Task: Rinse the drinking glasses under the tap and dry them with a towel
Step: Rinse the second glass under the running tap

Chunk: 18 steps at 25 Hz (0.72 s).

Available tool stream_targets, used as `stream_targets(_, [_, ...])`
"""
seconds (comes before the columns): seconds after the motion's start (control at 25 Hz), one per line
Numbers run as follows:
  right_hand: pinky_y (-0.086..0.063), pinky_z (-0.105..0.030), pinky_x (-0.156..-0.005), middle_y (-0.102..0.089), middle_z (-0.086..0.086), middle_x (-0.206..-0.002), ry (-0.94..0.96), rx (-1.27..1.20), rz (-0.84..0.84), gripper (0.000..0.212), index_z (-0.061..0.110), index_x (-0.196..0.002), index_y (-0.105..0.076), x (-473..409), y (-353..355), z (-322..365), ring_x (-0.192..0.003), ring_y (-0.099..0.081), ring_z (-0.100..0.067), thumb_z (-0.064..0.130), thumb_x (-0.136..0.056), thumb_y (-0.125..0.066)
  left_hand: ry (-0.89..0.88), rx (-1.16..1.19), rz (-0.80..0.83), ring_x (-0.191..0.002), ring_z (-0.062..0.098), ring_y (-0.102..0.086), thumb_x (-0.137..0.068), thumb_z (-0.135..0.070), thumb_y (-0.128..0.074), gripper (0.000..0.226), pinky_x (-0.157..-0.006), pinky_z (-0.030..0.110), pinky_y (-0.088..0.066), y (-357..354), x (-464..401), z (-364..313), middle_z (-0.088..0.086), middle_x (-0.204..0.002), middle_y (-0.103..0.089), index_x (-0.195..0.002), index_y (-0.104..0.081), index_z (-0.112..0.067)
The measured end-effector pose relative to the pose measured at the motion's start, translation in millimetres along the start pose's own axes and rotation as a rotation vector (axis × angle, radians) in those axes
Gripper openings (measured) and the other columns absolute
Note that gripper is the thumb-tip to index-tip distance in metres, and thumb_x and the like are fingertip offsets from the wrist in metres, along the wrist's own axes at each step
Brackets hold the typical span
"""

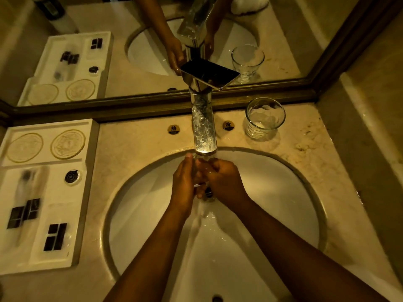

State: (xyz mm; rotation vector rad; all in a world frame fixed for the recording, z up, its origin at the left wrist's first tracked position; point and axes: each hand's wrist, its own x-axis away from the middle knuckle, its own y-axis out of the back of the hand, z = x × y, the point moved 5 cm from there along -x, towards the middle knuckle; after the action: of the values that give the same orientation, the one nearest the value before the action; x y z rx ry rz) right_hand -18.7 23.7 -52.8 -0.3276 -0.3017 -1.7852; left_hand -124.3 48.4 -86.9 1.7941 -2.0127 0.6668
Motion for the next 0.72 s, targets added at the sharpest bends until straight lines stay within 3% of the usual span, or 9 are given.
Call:
stream_targets(0.08, [-0.059,-0.048,-0.055,-0.07,-0.007,-0.069,-0.091,-0.068,-0.091,0.029,0.01,-0.078,-0.069,-0.8,-1.2,0.0,-0.06,-0.069,-0.033,0.033,-0.094,-0.062,-0.083,-0.048,-0.056,-0.079,0.028,-0.067,-0.093,-0.065,-0.042,0.052,-0.051,0.03,-0.049,-0.3,0.1,3.0,0.015,-0.098,-0.071,-0.113,-0.066,-0.024])
stream_targets(0.16, [-0.059,-0.04,-0.061,-0.071,-0.005,-0.072,-0.076,0.04,-0.095,0.032,0.012,-0.078,-0.07,-2.7,-2.2,1.1,-0.069,-0.071,-0.029,0.036,-0.095,-0.059,-0.132,-0.033,-0.091,-0.089,0.031,-0.07,-0.093,-0.061,-0.045,0.045,-0.066,0.042,-0.056,2.0,-1.5,5.4,0.014,-0.102,-0.072,-0.111,-0.066,-0.025])
stream_targets(0.24, [-0.059,-0.036,-0.07,-0.071,-0.003,-0.073,-0.018,0.21,-0.064,0.033,0.018,-0.075,-0.069,-1.6,-3.4,4.7,-0.072,-0.071,-0.023,0.039,-0.096,-0.055,-0.115,-0.005,-0.113,-0.095,0.029,-0.071,-0.101,-0.045,-0.047,0.031,-0.077,0.044,-0.056,4.0,-4.8,7.3,0.012,-0.104,-0.073,-0.107,-0.068,-0.022])
stream_targets(0.32, [-0.059,-0.042,-0.075,-0.07,-0.004,-0.073,0.06,0.37,0.041,0.032,0.02,-0.074,-0.068,-1.8,-5.4,5.0,-0.072,-0.069,-0.022,0.036,-0.097,-0.053,-0.043,0.056,-0.159,-0.084,0.024,-0.068,-0.102,-0.03,-0.048,0.027,-0.073,0.036,-0.054,3.4,-6.4,7.4,0.008,-0.088,-0.073,-0.093,-0.069,-0.016])
stream_targets(0.4, [-0.056,-0.04,-0.075,-0.069,-0.004,-0.075,0.16,0.521,0.287,0.033,0.018,-0.077,-0.07,1.5,-8.2,8.2,-0.07,-0.066,-0.019,0.034,-0.099,-0.051,0.082,0.137,-0.157,-0.065,0.021,-0.061,-0.1,-0.026,-0.047,0.033,-0.06,0.029,-0.048,3.8,-7.5,9.5,0.004,-0.067,-0.066,-0.076,-0.066,-0.014])
stream_targets(0.52, [-0.053,-0.035,-0.077,-0.073,0.006,-0.092,0.412,0.814,0.563,0.039,0.027,-0.095,-0.074,8.5,-0.3,13.4,-0.083,-0.065,-0.008,0.051,-0.097,-0.044,0.281,0.201,-0.007,-0.059,0.023,-0.066,-0.095,-0.031,-0.048,0.037,-0.057,0.028,-0.047,2.0,-6.4,5.8,0.008,-0.072,-0.07,-0.076,-0.073,-0.011])
stream_targets(0.6, [-0.053,-0.034,-0.085,-0.07,0.008,-0.113,0.588,0.962,0.612,0.041,0.033,-0.114,-0.07,5.4,7.7,12.9,-0.103,-0.062,-0.009,0.056,-0.096,-0.041,0.353,0.203,0.143,-0.06,0.026,-0.069,-0.094,-0.037,-0.049,0.045,-0.06,0.031,-0.049,-3.1,-3.7,-2.2,0.013,-0.081,-0.073,-0.076,-0.078,-0.01])
stream_targets(0.72, [-0.053,-0.035,-0.088,-0.069,0.005,-0.12,0.659,1.012,0.565,0.045,0.029,-0.12,-0.068,-3.8,11.9,8.7,-0.111,-0.061,-0.013,0.054,-0.095,-0.04,0.469,0.193,0.33,-0.029,0.015,-0.048,-0.097,-0.056,-0.038,0.068,-0.034,0.012,-0.033,-9.1,5.0,-12.0,0.01,-0.052,-0.062,-0.069,-0.074,-0.007])
